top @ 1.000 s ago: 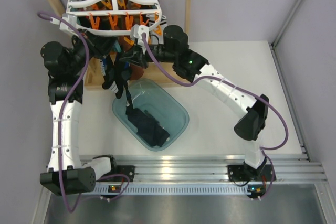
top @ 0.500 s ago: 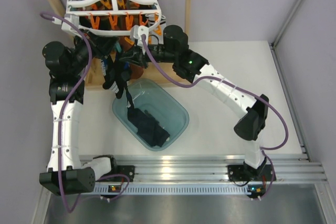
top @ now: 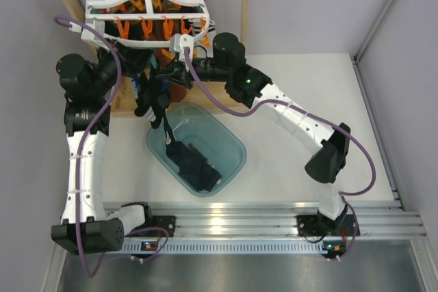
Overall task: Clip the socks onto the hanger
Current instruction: Clamp the sock onto the hanger.
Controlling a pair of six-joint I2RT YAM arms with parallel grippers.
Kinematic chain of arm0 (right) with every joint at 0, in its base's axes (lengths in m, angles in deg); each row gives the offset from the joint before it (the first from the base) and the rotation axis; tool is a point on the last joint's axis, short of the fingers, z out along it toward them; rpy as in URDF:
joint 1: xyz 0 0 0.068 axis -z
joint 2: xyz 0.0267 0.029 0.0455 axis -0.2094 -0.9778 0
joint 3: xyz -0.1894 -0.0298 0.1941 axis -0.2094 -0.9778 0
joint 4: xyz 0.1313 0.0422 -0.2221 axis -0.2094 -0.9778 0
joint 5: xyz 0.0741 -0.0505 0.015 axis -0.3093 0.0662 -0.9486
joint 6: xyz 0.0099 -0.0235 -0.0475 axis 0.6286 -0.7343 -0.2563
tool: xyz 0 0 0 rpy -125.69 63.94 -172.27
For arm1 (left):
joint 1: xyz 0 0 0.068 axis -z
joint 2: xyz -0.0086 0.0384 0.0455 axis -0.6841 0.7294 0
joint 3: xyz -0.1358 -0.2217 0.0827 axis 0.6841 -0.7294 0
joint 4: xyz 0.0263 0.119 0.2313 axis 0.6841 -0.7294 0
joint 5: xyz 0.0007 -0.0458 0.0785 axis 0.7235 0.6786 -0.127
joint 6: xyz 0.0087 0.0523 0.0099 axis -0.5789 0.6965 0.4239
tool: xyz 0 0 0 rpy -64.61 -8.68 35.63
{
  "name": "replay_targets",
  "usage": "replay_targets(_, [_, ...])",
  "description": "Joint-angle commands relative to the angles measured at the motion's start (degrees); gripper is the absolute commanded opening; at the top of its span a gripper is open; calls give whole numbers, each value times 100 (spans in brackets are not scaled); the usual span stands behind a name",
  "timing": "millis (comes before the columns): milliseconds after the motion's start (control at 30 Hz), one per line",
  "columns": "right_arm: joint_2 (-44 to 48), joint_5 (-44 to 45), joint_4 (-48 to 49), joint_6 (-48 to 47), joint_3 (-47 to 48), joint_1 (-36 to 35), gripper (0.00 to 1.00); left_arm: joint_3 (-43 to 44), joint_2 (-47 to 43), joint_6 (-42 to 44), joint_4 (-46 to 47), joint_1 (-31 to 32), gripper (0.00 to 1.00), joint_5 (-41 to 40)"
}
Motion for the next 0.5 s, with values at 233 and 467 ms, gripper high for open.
replay_targets(233, [480,-29,431,-13,353,-70,0,26,104,365,-355,44,0,-297])
replay_targets(467, [533,-47,493,40,379,-70,0,61,113,356,-364,44,0,-368])
